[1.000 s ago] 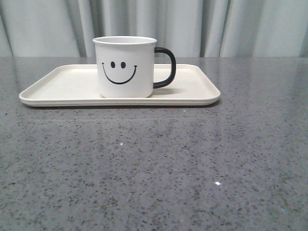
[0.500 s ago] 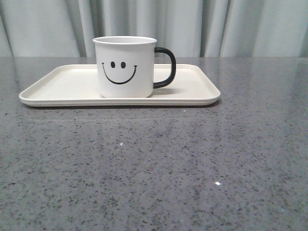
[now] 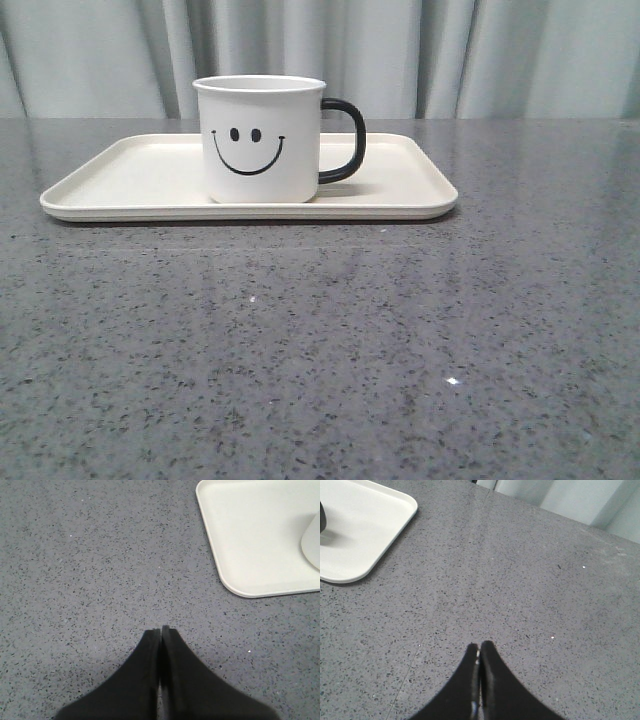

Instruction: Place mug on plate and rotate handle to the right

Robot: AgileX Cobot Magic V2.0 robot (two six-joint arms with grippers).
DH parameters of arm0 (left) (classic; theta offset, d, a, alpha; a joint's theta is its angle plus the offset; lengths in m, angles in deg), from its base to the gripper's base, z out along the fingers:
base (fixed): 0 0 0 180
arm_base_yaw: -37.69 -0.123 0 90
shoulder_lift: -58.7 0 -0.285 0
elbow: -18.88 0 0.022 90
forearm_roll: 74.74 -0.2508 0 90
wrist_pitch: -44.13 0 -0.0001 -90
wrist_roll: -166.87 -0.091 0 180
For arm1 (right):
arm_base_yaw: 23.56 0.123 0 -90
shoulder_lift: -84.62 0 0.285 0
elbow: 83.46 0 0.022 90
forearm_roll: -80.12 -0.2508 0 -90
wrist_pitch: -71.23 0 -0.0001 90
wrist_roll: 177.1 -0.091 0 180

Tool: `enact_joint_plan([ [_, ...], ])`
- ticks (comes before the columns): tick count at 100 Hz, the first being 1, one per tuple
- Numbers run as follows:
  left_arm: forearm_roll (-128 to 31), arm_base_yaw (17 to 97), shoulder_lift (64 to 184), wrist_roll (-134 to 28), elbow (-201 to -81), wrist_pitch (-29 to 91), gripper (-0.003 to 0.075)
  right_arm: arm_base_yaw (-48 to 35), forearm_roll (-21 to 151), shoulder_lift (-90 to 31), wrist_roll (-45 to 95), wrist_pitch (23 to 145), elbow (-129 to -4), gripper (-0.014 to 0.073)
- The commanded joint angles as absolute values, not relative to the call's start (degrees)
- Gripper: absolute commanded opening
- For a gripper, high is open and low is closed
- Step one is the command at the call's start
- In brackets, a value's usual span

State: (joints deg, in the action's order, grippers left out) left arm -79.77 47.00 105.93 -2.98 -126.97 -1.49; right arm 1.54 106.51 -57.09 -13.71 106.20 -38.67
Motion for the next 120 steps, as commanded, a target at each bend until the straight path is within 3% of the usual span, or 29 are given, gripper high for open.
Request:
enact_joint_plan([
  [1,-80.1,46.9,105.9,-2.6,-128.2,2.7,-0.002,1.2,108.5,-57.1,-13.9,102.2,-40.2,-0.0065],
  [17,-80.8,46.9,103.9,-2.6,-126.1,6.6,-0.002,1.2,108.5,-57.1,-13.9,102.2,-40.2,-0.0065],
  [41,-79.9,46.9,94.9,-2.6,-111.1,36.4,-0.002,1.2,108.5,-57.1,-13.9,102.2,-40.2,-0.0065],
  [51,-79.9,46.9,90.9,-2.6,-104.4,42.6,-0.002,1.2,108.5,-57.1,-13.9,102.2,-40.2,-0.0065],
  [82,-79.9,46.9,76.1,-2.6,-90.4,42.9,-0.002,1.2,108.5,-57.1,-13.9,102.2,-40.2,-0.0065],
  [120,-79.9,43.8,64.4,-2.6,-83.3,41.8,-0.002,1.2,108.5,-57.1,-13.9,102.2,-40.2,-0.0065],
])
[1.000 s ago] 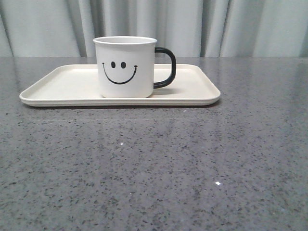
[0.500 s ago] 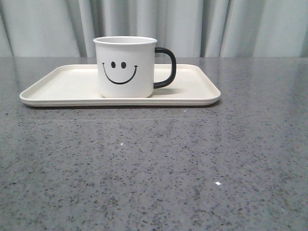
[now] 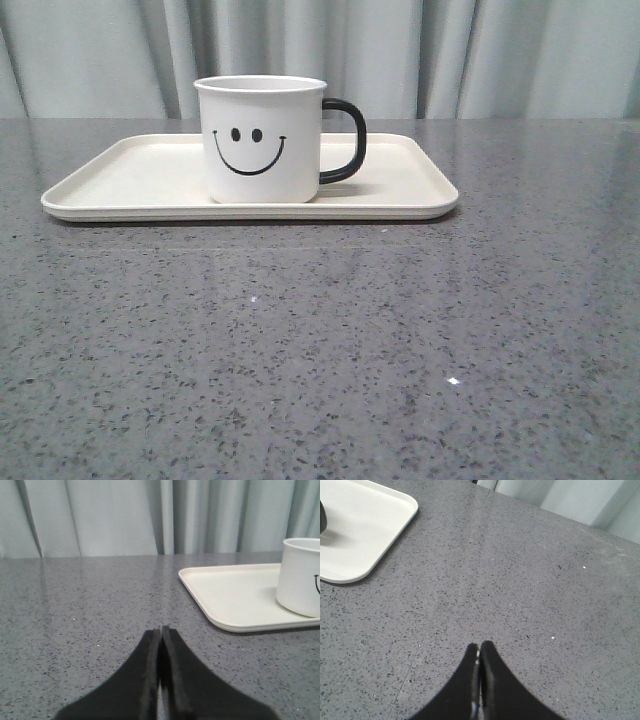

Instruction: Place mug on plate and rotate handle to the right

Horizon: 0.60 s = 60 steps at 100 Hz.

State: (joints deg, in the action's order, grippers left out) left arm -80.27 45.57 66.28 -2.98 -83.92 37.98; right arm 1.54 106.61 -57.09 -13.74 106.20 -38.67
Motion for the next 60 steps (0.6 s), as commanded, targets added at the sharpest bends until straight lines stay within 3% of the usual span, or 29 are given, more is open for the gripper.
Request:
enact_joint_plan([
  [1,-79.9,43.4,64.4,-2.6,-83.3,41.6,-0.002,1.2,108.5,-57.1,-13.9,102.2,-40.2,-0.0065],
  [22,-79.9,39.3,64.5,-2.6,-83.3,41.5,-0.002,1.2,108.5,-57.1,-13.9,102.1,-40.2,-0.0065],
  [60,-79.9,39.1,64.5,-2.6,-83.3,41.5,-0.002,1.2,108.5,-57.1,-13.9,102.1,-40.2,-0.0065],
])
